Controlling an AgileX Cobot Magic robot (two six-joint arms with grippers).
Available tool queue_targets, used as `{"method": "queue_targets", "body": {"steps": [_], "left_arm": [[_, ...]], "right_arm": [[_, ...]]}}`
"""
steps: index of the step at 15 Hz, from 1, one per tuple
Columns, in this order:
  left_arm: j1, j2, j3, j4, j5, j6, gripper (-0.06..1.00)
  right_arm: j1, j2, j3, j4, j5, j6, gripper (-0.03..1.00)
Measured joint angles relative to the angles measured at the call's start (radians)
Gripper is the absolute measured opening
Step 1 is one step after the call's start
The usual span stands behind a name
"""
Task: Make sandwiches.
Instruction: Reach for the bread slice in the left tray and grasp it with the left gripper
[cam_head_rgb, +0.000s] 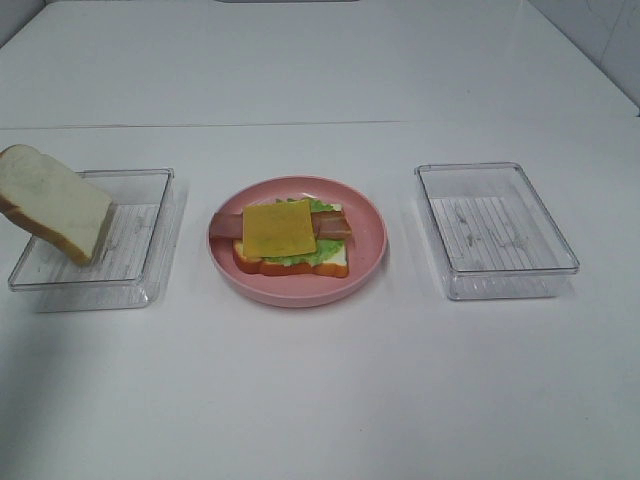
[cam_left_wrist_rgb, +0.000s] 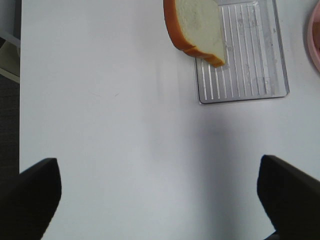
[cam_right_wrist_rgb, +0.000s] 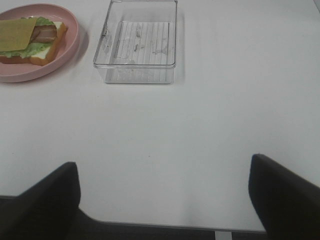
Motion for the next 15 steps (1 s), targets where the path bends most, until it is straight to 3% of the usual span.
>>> {"method": "queue_targets", "body": {"steps": [7,10,15], "left_arm": [[0.029,0.467,-0.316,-0.028,-0.002,0.087,0.99],[0.091,0.638,-0.390,-0.134,-0.002,0.190,0.99],[0.096,0.847,-0.522,-0.213,-0.002,0.249,0.99]], "right_arm": [[0.000,0.000,0.000,0.000,-0.002,0.000,0.88],[0.000,0.000,0.000,0.000,-0.002,0.000,0.88],[0.000,0.000,0.000,0.000,-0.002,0.000,0.88]]}}
